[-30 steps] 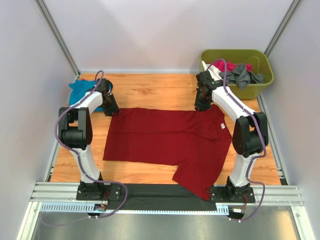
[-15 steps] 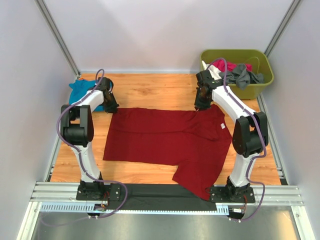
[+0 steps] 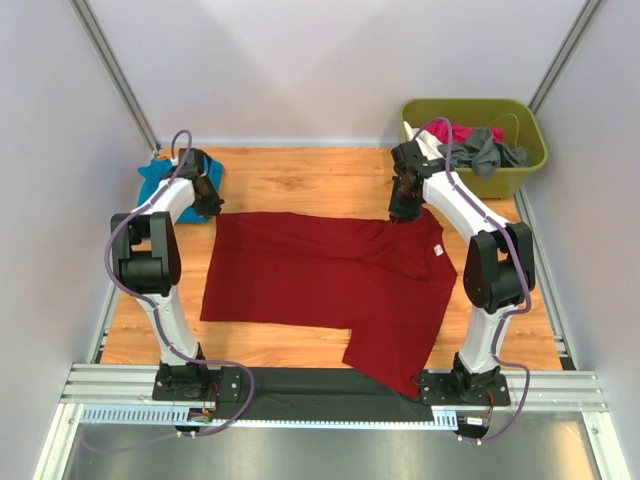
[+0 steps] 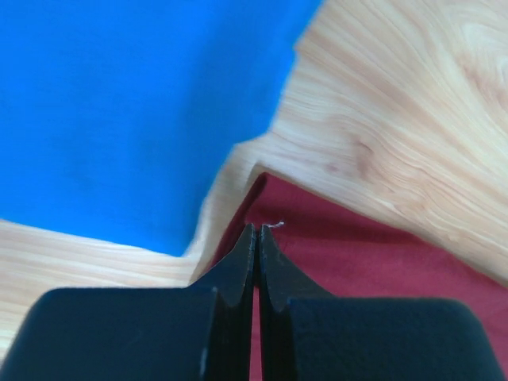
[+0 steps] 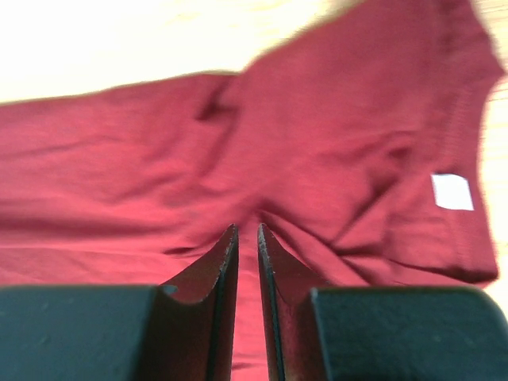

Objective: Fold and stack the t-shirts
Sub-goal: Fold the tshirt

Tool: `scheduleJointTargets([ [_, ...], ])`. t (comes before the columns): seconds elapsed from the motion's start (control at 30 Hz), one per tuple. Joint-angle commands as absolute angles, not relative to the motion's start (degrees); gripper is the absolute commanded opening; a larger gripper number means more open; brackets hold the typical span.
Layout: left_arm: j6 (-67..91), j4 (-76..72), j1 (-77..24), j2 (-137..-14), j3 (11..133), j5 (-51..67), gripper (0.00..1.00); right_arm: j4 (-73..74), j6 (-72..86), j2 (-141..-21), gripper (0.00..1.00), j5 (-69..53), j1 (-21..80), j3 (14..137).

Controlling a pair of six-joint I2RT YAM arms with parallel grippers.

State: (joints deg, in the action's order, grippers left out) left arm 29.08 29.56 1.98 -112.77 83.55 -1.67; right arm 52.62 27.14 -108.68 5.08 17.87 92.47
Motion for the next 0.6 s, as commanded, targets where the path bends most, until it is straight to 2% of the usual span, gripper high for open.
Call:
scheduleJointTargets([
  [0.0,27.95,26.37,4.22,-108.28,81.39,-3.09,0.00,52.65,26.63,-108.72,0.17,6.24,18.11,94.48],
  [0.13,27.42,24.52,4.40,-107.67,79.54,0.69,0.00,52.30,26.81,-109.51,0.17,5.54,18.19,94.66],
  [0.2,27.42,23.82,4.40,-107.75,79.01,1.66,0.08,52.29,26.72,-109.95,0.17,4.84,18.19,95.36],
  [0.23,27.07,23.91,4.39,-108.01,79.45,1.93,0.29,52.29,26.81,-110.21,0.17,4.49,18.19,95.62],
  [0.3,25.76,25.39,4.48,-107.76,80.24,2.11,0.58,52.56,26.54,-110.39,0.17,4.57,18.19,95.80],
  [0.33,25.23,26.10,4.40,-107.23,80.94,2.20,0.77,52.65,26.54,-110.13,0.17,4.92,18.28,95.71],
  [0.37,24.70,26.89,4.39,-106.62,81.12,2.55,0.87,52.65,26.54,-109.95,0.18,5.10,18.28,95.45],
  [0.47,23.73,31.27,4.13,-102.58,80.25,3.08,0.92,52.65,26.81,-109.34,0.18,5.45,18.19,94.40],
  [0.57,25.66,35.06,3.52,-98.80,76.39,1.32,0.89,52.03,27.86,-108.81,0.18,5.01,18.28,92.90],
])
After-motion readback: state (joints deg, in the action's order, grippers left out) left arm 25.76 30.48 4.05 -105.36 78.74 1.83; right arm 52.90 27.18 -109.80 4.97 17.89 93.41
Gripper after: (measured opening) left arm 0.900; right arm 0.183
